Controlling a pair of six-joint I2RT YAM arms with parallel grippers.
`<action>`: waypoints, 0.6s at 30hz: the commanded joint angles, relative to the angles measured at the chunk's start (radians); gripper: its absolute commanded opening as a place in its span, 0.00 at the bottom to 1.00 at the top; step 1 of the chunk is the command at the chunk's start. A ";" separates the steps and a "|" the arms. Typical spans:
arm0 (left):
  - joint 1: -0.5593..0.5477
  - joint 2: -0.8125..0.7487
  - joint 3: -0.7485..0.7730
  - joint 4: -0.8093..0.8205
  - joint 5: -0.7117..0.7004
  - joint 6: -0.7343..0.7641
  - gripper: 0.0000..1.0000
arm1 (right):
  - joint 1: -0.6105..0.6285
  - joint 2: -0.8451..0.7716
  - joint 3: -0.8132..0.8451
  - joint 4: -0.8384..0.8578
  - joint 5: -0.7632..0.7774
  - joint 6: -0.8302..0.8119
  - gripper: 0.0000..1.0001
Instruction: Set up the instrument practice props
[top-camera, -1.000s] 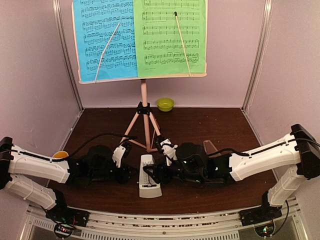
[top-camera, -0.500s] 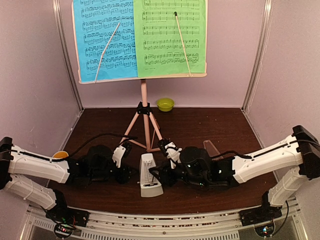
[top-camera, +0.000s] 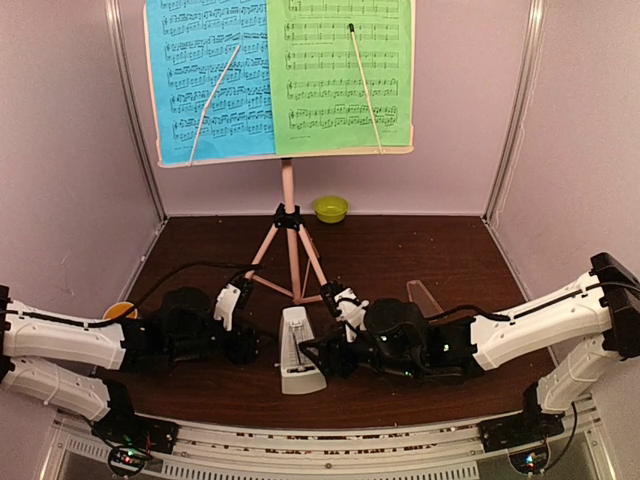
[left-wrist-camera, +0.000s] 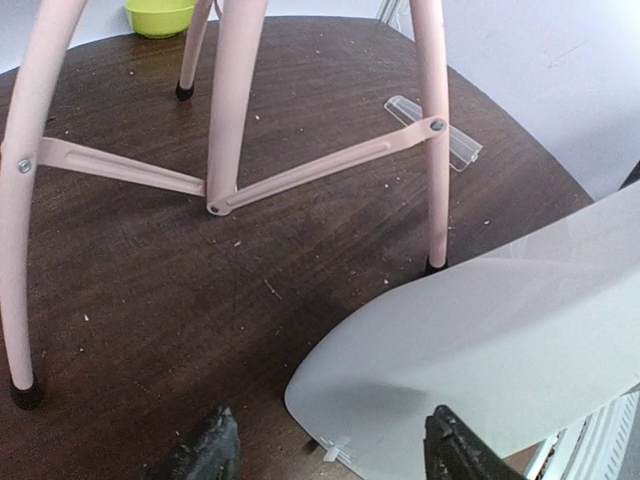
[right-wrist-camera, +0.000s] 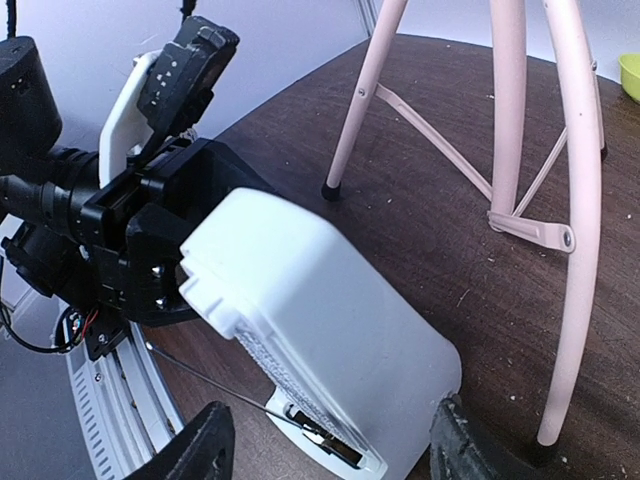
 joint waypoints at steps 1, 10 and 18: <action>0.000 -0.062 -0.031 0.016 -0.047 -0.023 0.68 | 0.011 -0.009 0.032 -0.044 0.095 0.048 0.67; 0.000 -0.179 -0.063 -0.044 -0.107 -0.045 0.77 | 0.038 -0.035 0.039 -0.057 0.092 0.004 0.81; 0.000 -0.194 -0.059 -0.066 -0.113 -0.050 0.78 | 0.072 0.040 0.141 -0.081 0.161 -0.008 0.85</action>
